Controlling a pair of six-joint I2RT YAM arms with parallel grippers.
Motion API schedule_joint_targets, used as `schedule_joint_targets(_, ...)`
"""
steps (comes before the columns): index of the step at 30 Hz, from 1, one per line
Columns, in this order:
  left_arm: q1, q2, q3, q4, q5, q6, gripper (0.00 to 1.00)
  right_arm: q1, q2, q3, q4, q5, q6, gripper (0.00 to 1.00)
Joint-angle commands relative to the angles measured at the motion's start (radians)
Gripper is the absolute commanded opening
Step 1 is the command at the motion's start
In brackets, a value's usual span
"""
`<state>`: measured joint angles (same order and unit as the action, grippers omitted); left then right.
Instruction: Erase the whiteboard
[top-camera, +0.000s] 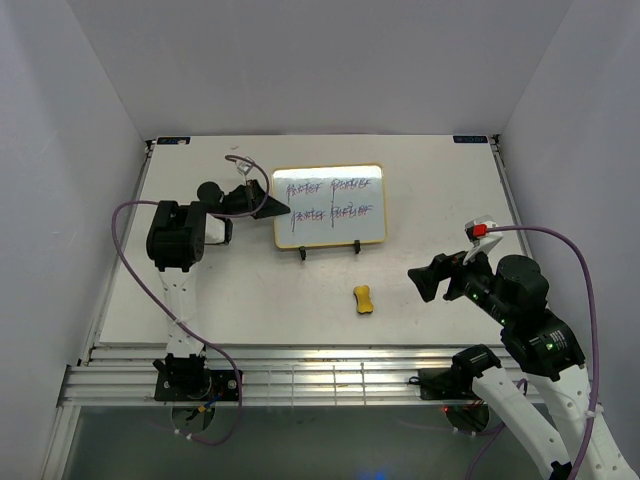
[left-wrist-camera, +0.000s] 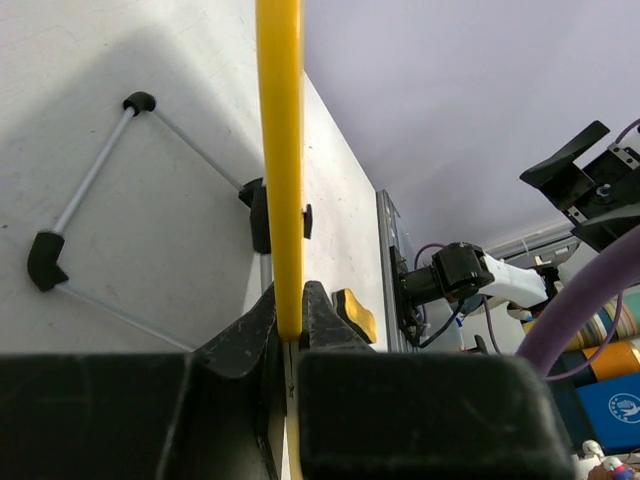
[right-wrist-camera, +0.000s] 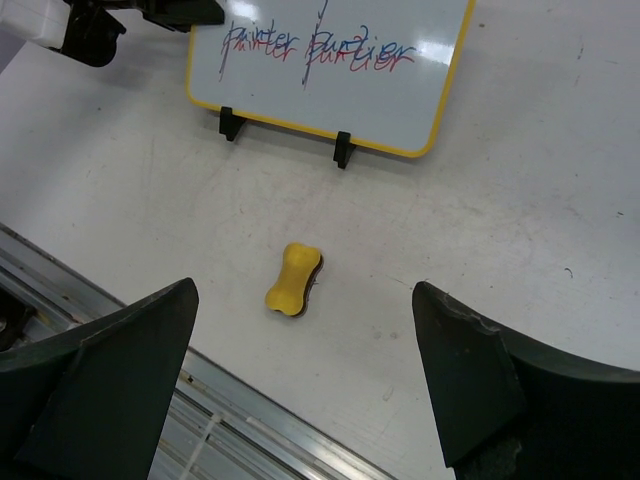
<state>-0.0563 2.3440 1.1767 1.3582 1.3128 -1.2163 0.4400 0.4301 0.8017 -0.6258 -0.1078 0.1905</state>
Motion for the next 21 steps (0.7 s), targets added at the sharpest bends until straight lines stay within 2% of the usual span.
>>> schedule_joint_targets(1, 0.004, -0.146, -0.032, 0.191, -0.012, 0.006, 0.0, 0.005, 0.006, -0.009, 0.041, 0.037, -0.002, 0.91)
schedule_joint_targets(14, 0.004, -0.34, -0.049, 0.183, -0.061, 0.035, 0.0, 0.005, 0.025, -0.051, 0.081, 0.088, 0.023, 0.9)
schedule_joint_targets(17, 0.004, -0.458, -0.058, 0.032, -0.115, 0.13, 0.0, 0.005, 0.081, -0.059, 0.109, 0.037, 0.052, 0.9)
schedule_joint_targets(19, 0.004, -0.546, -0.08, -0.215, -0.21, 0.29, 0.0, 0.005, 0.122, -0.068, 0.139, -0.039, 0.079, 0.9)
schedule_joint_targets(21, 0.003, -0.678, -0.092, -0.405, -0.3, 0.357, 0.0, 0.005, 0.145, -0.091, 0.205, -0.076, 0.125, 0.9)
